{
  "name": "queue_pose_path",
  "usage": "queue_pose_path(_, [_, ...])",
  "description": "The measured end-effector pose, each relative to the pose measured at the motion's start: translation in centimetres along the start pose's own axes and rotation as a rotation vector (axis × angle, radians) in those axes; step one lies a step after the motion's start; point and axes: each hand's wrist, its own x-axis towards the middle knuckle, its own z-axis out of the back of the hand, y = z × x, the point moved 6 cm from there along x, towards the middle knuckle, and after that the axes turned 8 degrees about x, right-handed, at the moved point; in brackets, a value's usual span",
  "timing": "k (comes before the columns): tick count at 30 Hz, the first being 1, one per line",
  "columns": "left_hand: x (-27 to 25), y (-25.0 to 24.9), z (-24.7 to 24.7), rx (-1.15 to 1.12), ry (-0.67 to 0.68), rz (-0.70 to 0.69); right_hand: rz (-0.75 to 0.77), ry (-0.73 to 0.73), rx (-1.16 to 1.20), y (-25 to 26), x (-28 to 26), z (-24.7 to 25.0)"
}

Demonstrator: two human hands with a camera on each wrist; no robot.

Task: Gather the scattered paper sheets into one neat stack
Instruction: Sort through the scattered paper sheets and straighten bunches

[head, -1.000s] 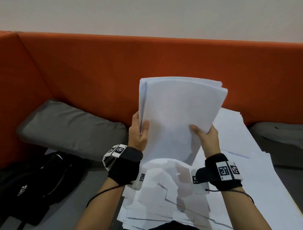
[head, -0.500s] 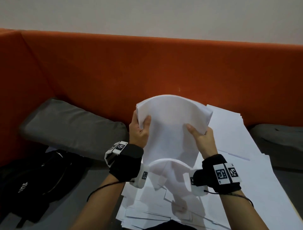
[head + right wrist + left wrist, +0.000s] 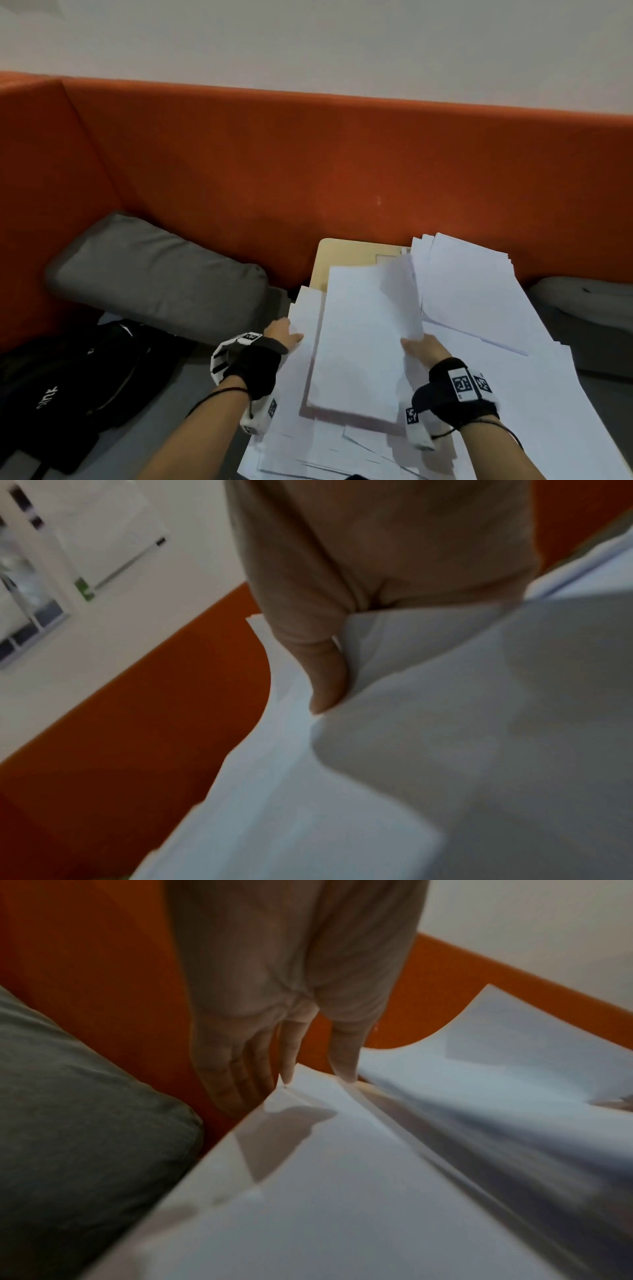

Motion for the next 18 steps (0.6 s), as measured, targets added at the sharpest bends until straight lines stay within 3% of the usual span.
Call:
queue_pose_path(2, [-0.2,0.1,-1.1,0.074,0.033,0.025,-0.063,0.049,-0.126,-1.9,-0.3,-0.9])
queue_pose_path(6, [-0.4,-0.1,-1.7,0.212,-0.044,0.09,-0.106,0.051,-0.143,-3.1,-0.7,-1.4])
queue_pose_path(14, [0.3,0.4,-1.6,0.15,-0.086,0.151,-0.103,0.026,-0.117,-3.7,0.0,-1.7])
queue_pose_path(18, [0.1,0.3,-1.4,0.152,-0.138,0.1,-0.086,0.02,-0.102,-3.6,0.1,-1.9])
